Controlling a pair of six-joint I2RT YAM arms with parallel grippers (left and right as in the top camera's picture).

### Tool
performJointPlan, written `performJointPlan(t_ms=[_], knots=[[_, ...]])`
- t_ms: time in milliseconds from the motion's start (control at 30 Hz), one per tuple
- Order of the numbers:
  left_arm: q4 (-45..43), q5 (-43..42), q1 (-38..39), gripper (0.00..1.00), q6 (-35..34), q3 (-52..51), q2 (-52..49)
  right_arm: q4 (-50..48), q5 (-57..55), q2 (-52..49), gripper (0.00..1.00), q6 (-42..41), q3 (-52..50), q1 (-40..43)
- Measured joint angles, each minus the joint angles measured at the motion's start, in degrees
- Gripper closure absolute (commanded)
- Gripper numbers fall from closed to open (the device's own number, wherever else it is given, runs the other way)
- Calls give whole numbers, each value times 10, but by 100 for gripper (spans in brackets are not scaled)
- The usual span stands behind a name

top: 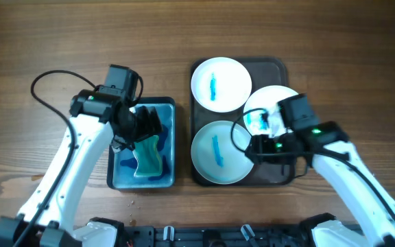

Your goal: Clean dirty plates on tray and stack at the side

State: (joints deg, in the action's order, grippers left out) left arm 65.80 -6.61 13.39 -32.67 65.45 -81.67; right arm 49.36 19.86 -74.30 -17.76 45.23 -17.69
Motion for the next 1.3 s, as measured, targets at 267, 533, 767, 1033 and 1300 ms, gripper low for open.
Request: performJointPlan(t_ms=[267,533,767,1033,1300], knots=[[-4,28,1,13,-24,-2,-55,-91,-69,-91,64,-51,-34,-11],[-4,34,4,27,-28,-3,-78,-152,-68,-150,96,-65,-34,-14],[-20,32,7,32,-32,-14,-80,-152,-70,-150,96,-102,-34,-14],[-174,23,51,57,-37,-147,-81,-152,-70,-150,96,-117,-34,-14],[-252,68,54,96,-46,-221,-69,-152,-70,-150,96,-120,-34,-14]])
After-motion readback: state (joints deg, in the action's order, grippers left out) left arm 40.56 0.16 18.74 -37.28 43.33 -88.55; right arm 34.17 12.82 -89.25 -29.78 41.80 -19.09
